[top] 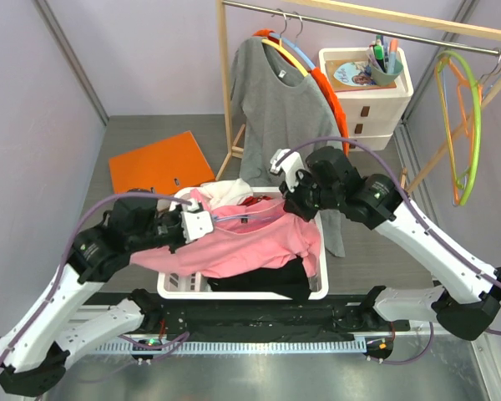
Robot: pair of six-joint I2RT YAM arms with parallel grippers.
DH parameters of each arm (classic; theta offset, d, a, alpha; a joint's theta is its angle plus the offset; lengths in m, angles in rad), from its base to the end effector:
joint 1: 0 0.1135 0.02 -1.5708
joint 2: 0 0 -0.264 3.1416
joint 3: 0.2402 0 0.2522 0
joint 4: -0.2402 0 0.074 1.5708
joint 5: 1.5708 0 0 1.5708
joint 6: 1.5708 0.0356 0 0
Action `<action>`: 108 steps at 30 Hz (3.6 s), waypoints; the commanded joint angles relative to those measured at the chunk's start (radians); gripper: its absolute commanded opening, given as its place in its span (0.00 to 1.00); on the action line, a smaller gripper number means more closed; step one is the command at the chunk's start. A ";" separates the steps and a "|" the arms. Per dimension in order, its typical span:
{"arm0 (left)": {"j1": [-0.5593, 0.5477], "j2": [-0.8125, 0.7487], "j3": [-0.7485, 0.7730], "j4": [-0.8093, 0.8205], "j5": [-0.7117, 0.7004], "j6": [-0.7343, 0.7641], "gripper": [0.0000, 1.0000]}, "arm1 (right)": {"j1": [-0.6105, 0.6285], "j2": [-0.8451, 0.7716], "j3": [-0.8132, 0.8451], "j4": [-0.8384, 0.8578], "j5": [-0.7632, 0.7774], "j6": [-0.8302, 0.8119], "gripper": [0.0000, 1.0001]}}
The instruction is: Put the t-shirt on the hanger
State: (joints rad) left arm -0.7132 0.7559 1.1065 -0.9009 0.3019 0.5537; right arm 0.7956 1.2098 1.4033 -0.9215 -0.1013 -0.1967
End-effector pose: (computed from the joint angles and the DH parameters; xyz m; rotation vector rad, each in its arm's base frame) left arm 0.0909 -0.0927 0.3786 1.3959 1.5968 -0.4147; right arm 0.1635 0.1720 0.3937 -1.1561 2.0245 0.4211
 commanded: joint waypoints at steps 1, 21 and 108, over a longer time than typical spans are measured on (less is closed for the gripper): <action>-0.003 0.123 0.105 0.114 0.081 -0.015 0.00 | 0.001 0.039 0.134 -0.022 -0.135 -0.062 0.01; -0.003 0.145 0.165 0.077 0.267 0.006 0.00 | 0.001 0.105 0.178 -0.019 0.075 -0.101 0.01; 0.043 -0.009 0.124 -0.035 -0.130 -0.115 0.20 | 0.048 -0.108 0.177 -0.065 -0.094 -0.201 0.01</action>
State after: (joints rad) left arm -0.6796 0.7410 1.1721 -0.8848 0.2554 0.4267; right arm 0.8490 1.1446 1.5185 -0.9455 -0.2157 -0.3927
